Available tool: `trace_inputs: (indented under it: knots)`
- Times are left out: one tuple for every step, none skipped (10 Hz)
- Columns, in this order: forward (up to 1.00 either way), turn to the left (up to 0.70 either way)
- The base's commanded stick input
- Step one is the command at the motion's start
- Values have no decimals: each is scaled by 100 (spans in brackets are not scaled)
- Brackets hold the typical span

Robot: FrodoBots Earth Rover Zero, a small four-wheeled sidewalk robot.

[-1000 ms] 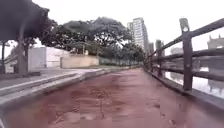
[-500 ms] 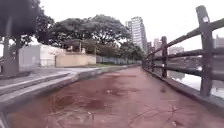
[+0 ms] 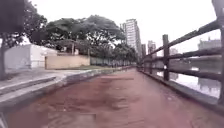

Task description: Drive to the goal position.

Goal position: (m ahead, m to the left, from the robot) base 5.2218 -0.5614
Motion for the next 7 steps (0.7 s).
trace_inputs:
  knots:
    - [100,0]
    - [100,0]
    - [100,0]
    - [100,0]
    - [100,0]
    - [100,0]
    - [100,0]
